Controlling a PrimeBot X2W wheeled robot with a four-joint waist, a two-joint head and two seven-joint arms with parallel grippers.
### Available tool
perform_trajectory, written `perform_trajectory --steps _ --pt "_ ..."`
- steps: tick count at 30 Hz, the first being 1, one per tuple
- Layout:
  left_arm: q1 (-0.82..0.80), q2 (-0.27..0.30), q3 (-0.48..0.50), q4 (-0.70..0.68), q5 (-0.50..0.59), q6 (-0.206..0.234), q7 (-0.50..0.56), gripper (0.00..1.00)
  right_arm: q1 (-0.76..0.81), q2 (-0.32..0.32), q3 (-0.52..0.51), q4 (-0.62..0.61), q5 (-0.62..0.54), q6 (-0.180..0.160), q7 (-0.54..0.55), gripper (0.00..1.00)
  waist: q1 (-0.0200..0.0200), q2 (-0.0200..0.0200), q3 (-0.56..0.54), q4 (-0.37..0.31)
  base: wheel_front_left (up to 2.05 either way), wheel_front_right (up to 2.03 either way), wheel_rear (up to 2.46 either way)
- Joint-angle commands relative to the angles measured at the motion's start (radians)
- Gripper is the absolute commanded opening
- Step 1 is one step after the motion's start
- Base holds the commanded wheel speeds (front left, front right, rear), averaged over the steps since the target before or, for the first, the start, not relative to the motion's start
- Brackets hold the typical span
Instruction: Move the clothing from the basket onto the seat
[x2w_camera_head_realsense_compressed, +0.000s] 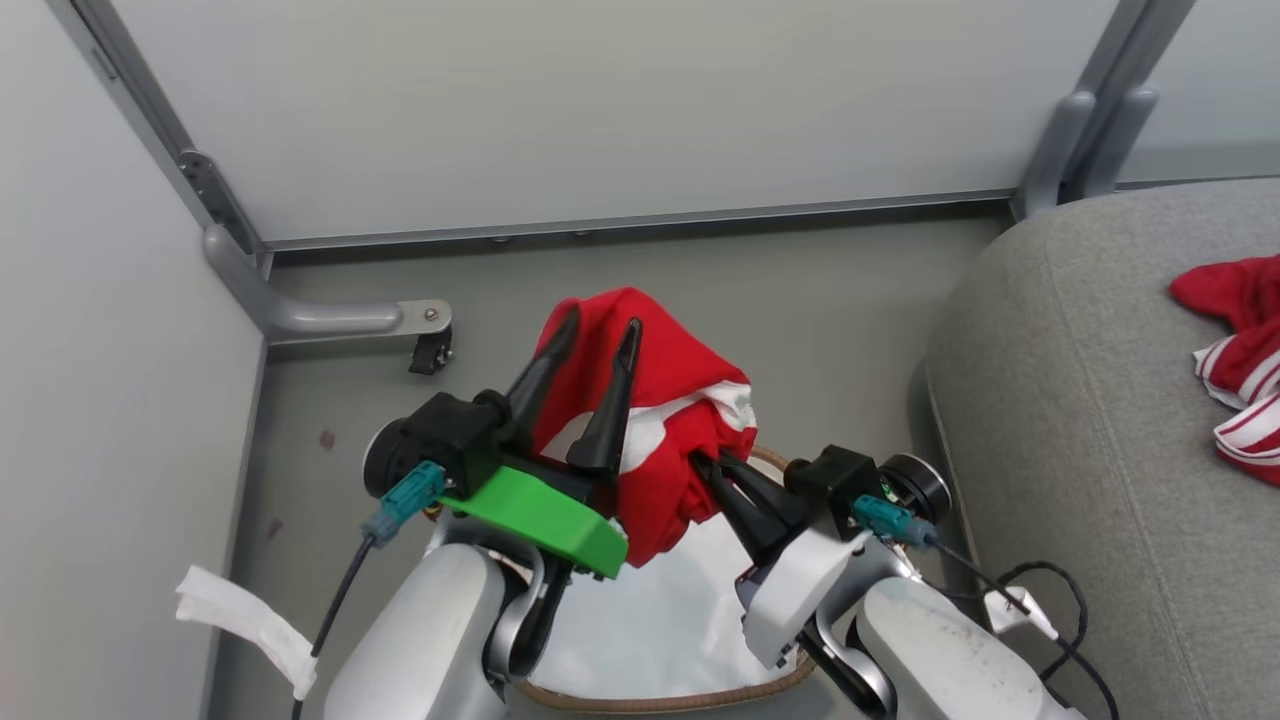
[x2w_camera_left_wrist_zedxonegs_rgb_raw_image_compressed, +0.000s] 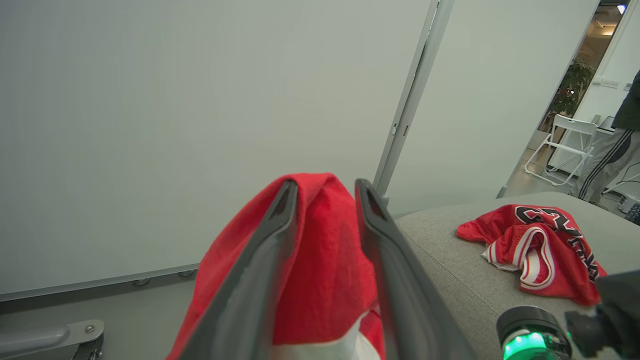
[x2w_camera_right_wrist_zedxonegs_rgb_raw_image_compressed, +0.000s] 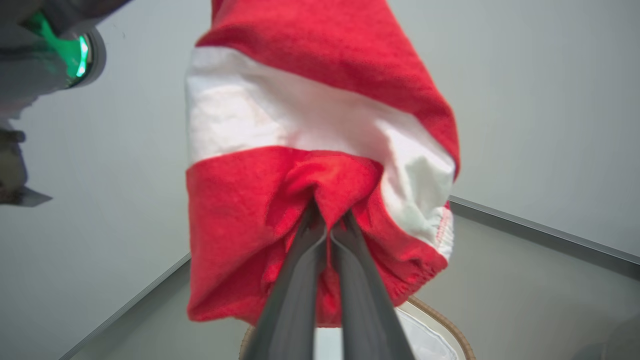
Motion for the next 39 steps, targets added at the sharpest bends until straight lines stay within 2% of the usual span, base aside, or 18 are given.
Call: perform_trajectory --steps 1,10,16,26,34,39 --pt "0.013 0.003 0.019 0.01 0.02 0.005 -0.001 1.0 0.033 -0.005 -0.009 -0.024 -0.012 -0.001 0.0 0.0 0.0 0.0 -0.002 -0.041 0.0 0.0 0.0" --pt "0.062 0.003 0.148 0.055 0.103 -0.007 -0.001 1.0 0.112 -0.004 -0.082 -0.171 -0.035 -0.001 0.0 0.0 0.0 0.0 0.004 -0.222 0.0 0.0 0.0" --pt "0.089 0.003 0.202 0.057 0.133 -0.015 -0.001 1.0 0.146 -0.004 -0.13 -0.255 -0.038 -0.001 -0.001 0.0 0.0 0.0 0.01 -0.363 0.0 0.0 0.0" --pt "0.12 0.003 0.254 0.065 0.173 -0.019 -0.001 1.0 0.157 -0.004 -0.179 -0.322 -0.047 -0.001 -0.001 0.0 0.0 0.0 0.02 -0.577 0.0 0.0 0.0" --pt "0.063 0.004 0.172 0.085 0.161 -0.019 -0.001 1.0 0.177 -0.003 -0.305 -0.449 -0.078 -0.001 -0.001 0.0 0.0 0.0 0.077 -0.614 0.0 0.0 0.0" --pt "0.023 0.005 0.122 0.101 0.148 -0.019 -0.001 1.0 0.134 -0.008 -0.382 -0.534 -0.141 -0.001 -0.001 0.0 0.0 0.0 0.106 -0.622 0.0 0.0 0.0"
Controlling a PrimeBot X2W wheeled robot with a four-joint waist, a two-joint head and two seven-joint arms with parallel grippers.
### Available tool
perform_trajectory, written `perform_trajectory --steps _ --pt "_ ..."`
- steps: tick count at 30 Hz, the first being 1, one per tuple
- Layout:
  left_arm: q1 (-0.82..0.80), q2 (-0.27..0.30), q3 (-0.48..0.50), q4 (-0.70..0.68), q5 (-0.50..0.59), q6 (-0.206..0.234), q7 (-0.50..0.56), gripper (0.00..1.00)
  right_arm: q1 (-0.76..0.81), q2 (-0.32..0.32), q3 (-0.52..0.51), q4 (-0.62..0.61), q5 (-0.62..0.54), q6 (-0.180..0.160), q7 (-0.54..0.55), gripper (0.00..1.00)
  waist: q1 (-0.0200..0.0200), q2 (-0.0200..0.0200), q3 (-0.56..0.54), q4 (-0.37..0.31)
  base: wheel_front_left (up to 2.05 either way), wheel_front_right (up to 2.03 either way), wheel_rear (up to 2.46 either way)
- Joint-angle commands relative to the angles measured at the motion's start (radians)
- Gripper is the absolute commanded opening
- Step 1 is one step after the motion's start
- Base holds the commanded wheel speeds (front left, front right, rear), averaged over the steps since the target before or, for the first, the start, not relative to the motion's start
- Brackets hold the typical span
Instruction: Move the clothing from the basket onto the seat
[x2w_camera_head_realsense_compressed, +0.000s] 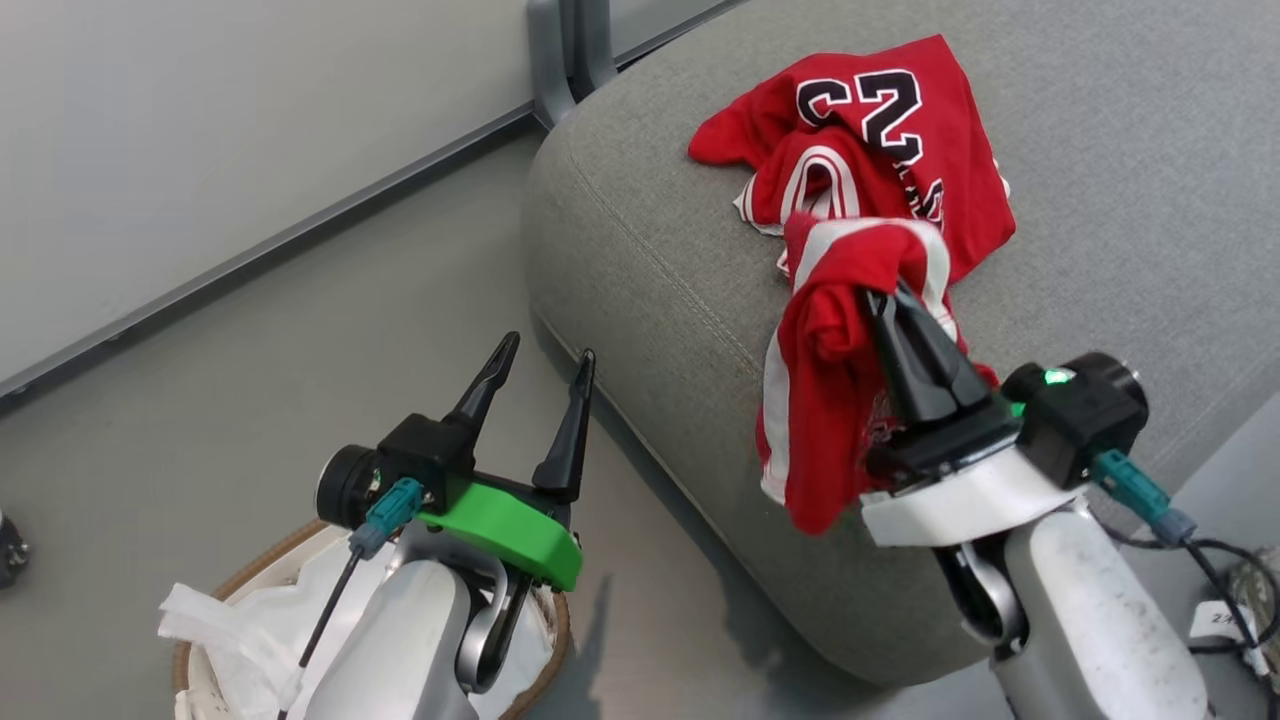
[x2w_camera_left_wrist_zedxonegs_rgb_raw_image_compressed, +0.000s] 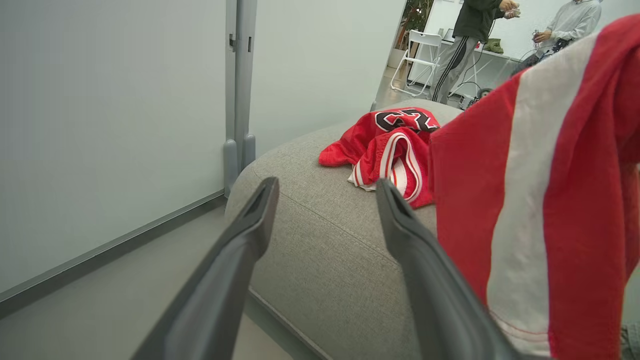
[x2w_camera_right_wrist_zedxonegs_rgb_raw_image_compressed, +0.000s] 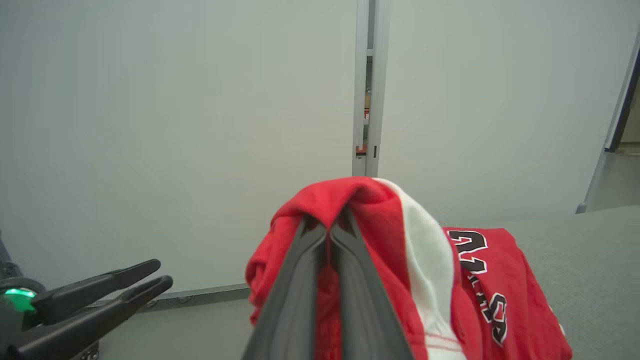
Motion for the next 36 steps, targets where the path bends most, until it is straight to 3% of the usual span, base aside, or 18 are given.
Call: perform_trajectory --steps 1,4,9,13,16,22,26,36 --pt "-0.02 0.007 -0.008 0.003 -0.011 -0.002 -0.001 1.0 -0.038 -0.018 -0.016 -0.024 -0.023 -0.001 -0.001 0.0 0.0 -0.0001 0.032 -0.02 0.0 0.0 0.0" --pt "-0.036 0.016 -0.027 0.01 -0.016 -0.002 -0.001 1.0 -0.113 -0.07 -0.053 -0.056 -0.056 -0.001 -0.001 0.0 0.0 -0.0001 0.051 -0.021 0.0 0.0 0.0" --pt "-0.046 0.031 -0.043 0.005 -0.022 -0.002 -0.001 1.0 -0.298 -0.209 -0.105 -0.054 -0.094 -0.001 -0.001 0.0 0.0 -0.0001 0.079 -0.017 0.0 0.0 0.0" --pt "-0.041 0.049 -0.039 -0.007 -0.016 -0.002 -0.001 1.0 -0.474 -0.307 -0.115 0.02 -0.097 -0.001 -0.001 0.0 0.0 -0.0001 0.105 -0.011 0.0 0.0 0.0" --pt "-0.035 0.061 -0.028 -0.017 -0.008 -0.003 -0.001 1.0 -0.575 -0.338 -0.107 0.104 -0.113 -0.001 -0.001 0.0 0.0 -0.0001 0.126 -0.008 0.0 0.0 0.0" --pt "-0.05 0.082 -0.031 -0.051 0.011 -0.003 -0.001 1.0 -0.756 -0.368 -0.082 0.335 -0.139 -0.001 -0.001 0.0 0.0 -0.0001 0.193 0.013 0.0 0.0 0.0" --pt "-0.073 0.093 -0.063 -0.058 0.008 -0.003 -0.001 1.0 -0.793 -0.373 -0.12 0.467 -0.16 -0.001 -0.001 0.0 0.0 -0.0001 0.236 0.053 0.0 0.0 0.0" --pt "-0.119 0.116 -0.096 -0.048 -0.004 -0.003 -0.001 1.0 -0.615 -0.267 -0.24 0.681 -0.194 -0.001 -0.001 0.0 0.0 -0.0001 0.309 0.112 0.0 0.0 0.0"
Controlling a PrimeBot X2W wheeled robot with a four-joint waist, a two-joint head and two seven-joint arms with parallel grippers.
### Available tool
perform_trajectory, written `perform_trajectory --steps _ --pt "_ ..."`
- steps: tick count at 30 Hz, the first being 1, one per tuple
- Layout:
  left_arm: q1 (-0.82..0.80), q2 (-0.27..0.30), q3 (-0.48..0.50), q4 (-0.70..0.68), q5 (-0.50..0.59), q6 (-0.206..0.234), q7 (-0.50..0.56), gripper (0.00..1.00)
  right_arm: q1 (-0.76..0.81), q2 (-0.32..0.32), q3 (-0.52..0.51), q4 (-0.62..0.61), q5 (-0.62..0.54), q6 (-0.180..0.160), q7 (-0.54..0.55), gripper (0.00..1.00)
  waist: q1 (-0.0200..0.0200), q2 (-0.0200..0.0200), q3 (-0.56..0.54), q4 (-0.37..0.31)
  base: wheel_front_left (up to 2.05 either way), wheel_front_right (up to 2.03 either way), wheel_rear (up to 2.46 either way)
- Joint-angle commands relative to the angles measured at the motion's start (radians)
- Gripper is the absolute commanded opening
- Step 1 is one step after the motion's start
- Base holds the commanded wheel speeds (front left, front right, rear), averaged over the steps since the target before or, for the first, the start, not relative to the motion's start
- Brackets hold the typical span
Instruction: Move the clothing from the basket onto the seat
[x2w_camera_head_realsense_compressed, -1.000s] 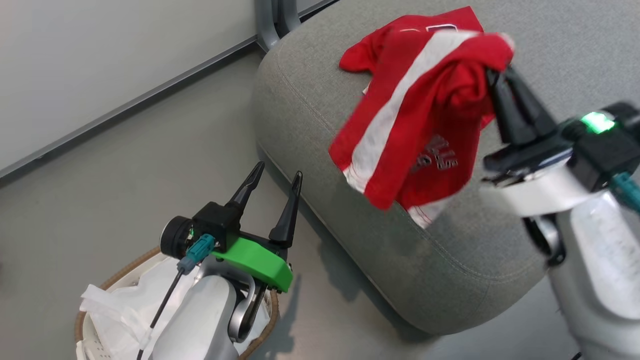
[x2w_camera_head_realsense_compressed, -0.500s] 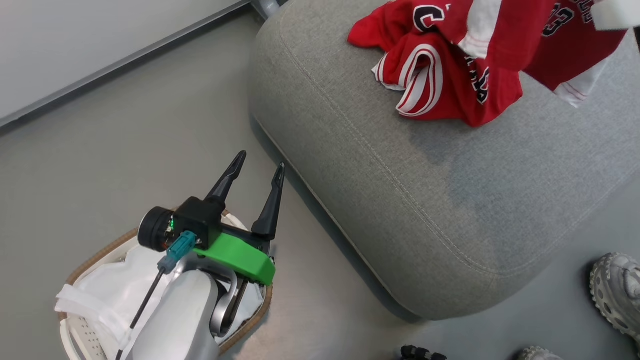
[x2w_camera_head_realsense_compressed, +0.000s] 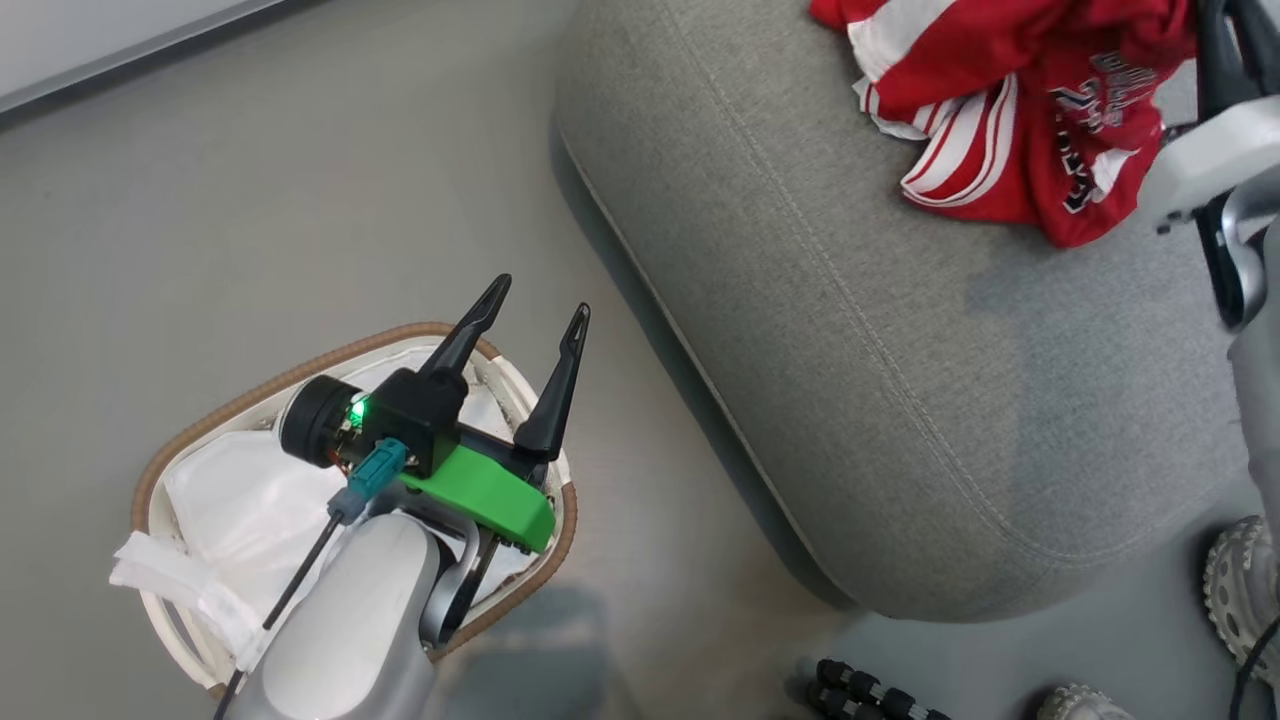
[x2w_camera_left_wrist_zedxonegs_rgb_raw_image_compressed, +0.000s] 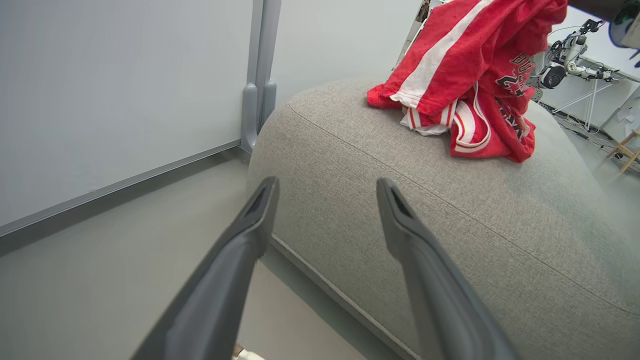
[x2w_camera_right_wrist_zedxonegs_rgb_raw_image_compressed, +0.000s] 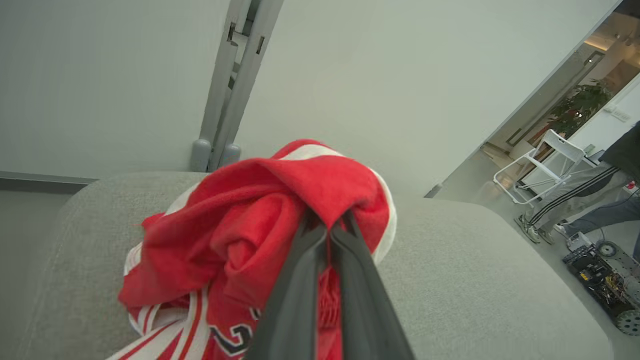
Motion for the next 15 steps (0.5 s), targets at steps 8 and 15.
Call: perform_trajectory --steps 8,15 --pt "-0.012 0.012 0.008 0.011 -0.015 -0.003 -0.001 1.0 0.169 0.076 -0.161 0.041 -0.022 -0.001 0.0 0.34 -0.0001 -0.0001 0.01 0.033 0.0 0.0 0.0" --pt "0.026 -0.012 0.038 0.024 -0.017 -0.003 -0.001 1.0 0.31 0.108 -0.257 0.006 -0.017 -0.001 0.0 1.0 -0.0001 -0.0001 -0.062 0.035 0.0 0.0 0.0"
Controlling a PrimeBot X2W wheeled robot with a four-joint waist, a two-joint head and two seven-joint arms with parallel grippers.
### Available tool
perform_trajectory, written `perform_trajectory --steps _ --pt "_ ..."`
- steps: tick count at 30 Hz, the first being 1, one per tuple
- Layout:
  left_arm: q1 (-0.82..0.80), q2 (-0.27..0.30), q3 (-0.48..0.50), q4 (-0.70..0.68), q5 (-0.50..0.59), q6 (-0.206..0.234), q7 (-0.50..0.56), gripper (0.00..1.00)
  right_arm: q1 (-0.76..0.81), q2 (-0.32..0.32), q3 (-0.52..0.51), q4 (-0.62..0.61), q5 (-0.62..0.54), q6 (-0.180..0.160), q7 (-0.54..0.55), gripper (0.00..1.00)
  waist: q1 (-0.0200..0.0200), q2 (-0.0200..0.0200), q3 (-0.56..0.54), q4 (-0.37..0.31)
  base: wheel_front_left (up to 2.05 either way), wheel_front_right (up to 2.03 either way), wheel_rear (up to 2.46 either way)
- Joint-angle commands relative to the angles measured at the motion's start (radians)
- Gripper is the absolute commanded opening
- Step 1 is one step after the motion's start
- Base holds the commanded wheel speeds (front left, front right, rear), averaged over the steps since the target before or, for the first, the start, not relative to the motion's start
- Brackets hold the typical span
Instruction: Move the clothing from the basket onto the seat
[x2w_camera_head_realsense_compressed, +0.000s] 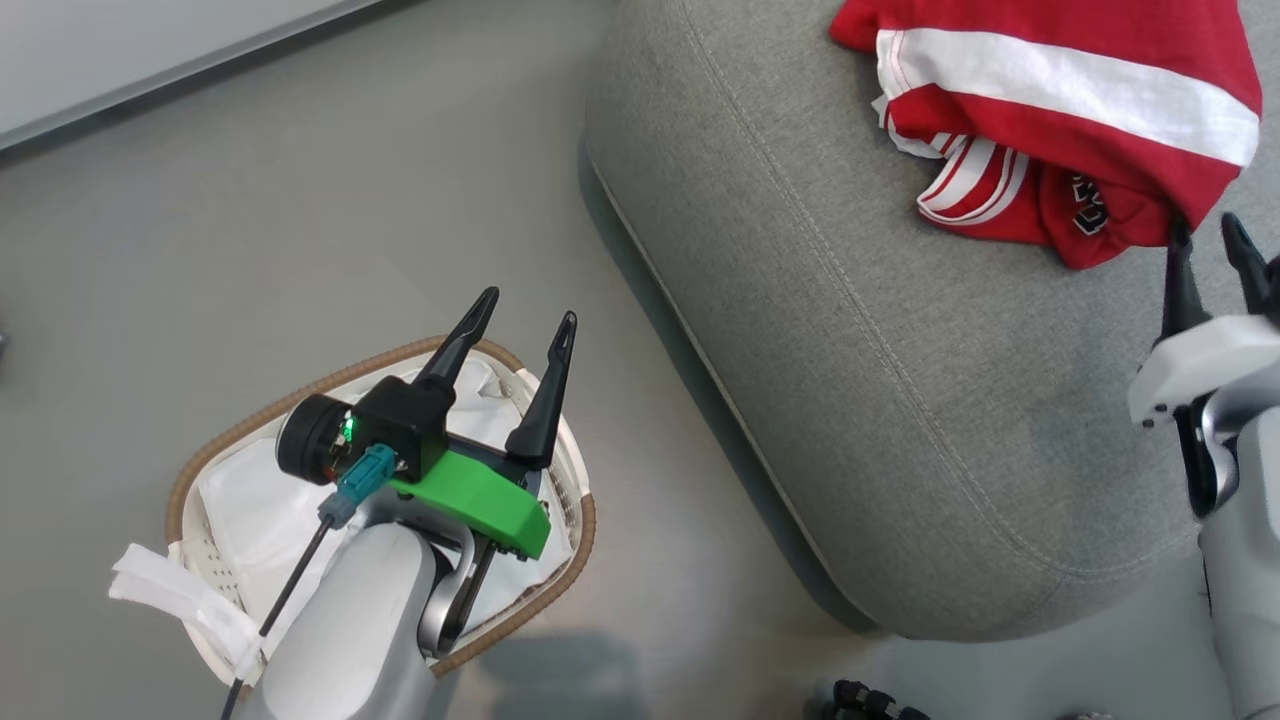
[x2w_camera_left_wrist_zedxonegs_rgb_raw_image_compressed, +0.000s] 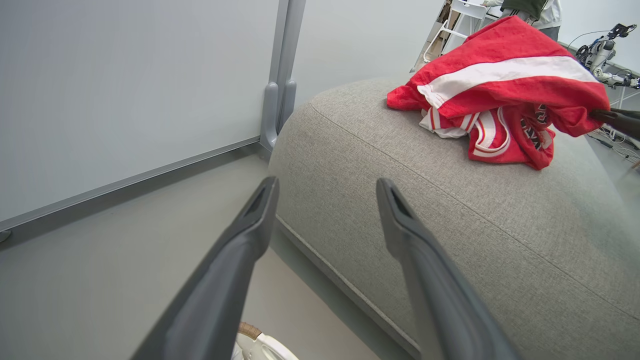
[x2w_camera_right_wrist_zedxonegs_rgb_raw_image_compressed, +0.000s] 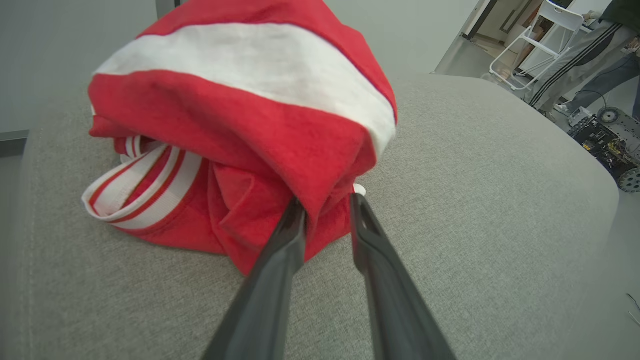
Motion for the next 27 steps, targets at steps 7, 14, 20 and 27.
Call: perform_trajectory --steps 7,14,20,27 --pt "0.069 -0.027 0.074 0.001 0.007 -0.003 -0.001 1.0 0.159 0.026 -0.015 -0.073 0.013 -0.001 0.0 1.0 0.0 0.0 -0.109 0.026 0.0 0.0 0.0" --pt "0.136 -0.05 0.182 -0.003 0.027 -0.003 -0.001 1.0 0.214 0.07 0.077 -0.149 0.057 -0.001 0.0 1.0 0.0 0.0 -0.167 0.064 0.0 0.0 0.0" --pt "0.184 -0.07 0.282 -0.003 0.06 -0.001 -0.001 1.0 0.201 0.108 0.167 -0.201 0.085 -0.001 0.0 1.0 0.0 0.0 -0.21 0.128 0.0 0.0 0.0" --pt "0.229 -0.084 0.39 -0.006 0.104 0.008 -0.001 1.0 0.216 0.147 0.24 -0.248 0.118 -0.001 0.0 1.0 0.0 0.0 -0.244 0.213 0.0 0.0 0.0"
